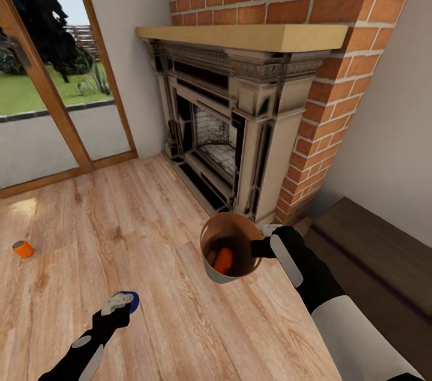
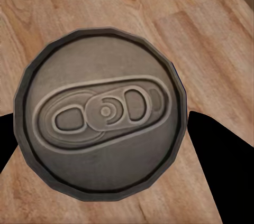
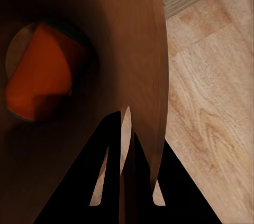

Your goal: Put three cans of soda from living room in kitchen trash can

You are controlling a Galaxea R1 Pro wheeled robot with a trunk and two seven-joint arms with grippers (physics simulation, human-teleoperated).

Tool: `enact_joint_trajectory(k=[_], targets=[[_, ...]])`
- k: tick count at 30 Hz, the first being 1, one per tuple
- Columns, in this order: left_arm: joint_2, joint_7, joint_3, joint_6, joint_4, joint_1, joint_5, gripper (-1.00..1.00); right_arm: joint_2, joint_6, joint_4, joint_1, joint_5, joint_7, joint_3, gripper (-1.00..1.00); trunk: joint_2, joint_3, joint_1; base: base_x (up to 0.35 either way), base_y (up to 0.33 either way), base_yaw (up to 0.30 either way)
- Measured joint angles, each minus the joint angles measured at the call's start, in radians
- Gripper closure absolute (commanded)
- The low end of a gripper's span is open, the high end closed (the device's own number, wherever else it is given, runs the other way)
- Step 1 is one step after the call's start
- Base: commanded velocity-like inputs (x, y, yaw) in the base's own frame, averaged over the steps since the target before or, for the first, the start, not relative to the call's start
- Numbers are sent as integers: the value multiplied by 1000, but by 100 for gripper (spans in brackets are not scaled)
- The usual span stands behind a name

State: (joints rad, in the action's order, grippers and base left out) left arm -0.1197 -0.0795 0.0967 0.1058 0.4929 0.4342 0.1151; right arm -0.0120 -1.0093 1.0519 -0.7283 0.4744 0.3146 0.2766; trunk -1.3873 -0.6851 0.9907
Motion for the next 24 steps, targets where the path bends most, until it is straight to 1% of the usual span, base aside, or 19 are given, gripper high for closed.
enact_joint_trajectory(k=[7, 12, 15, 19, 23, 24], targets=[[0, 0, 1, 1, 1, 0, 0, 100, 0, 0, -1, 0, 0, 0, 0, 100, 49, 22, -27, 0, 0, 0], [0, -1, 2, 2, 19, 0, 2, 100, 0, 0, -1, 0, 0, 0, 0, 100, 49, 22, -27, 0, 0, 0], [0, -10, 3, 0, 77, 0, 3, 100, 0, 0, -4, 0, 0, 0, 0, 100, 49, 22, -27, 0, 0, 0], [0, -27, 4, -4, 121, 0, 5, 100, 0, 0, -11, 0, -1, 0, 0, 100, 49, 22, -27, 0, 0, 0], [-1, -114, 5, -40, 175, 0, 8, 100, 1, -1, -35, 0, -5, 1, 0, 100, 49, 22, -27, 0, 0, 0], [-1, -173, 7, -86, 211, 0, 10, 100, 1, -1, -43, 0, -6, 1, 0, 100, 49, 22, -27, 0, 0, 0]])
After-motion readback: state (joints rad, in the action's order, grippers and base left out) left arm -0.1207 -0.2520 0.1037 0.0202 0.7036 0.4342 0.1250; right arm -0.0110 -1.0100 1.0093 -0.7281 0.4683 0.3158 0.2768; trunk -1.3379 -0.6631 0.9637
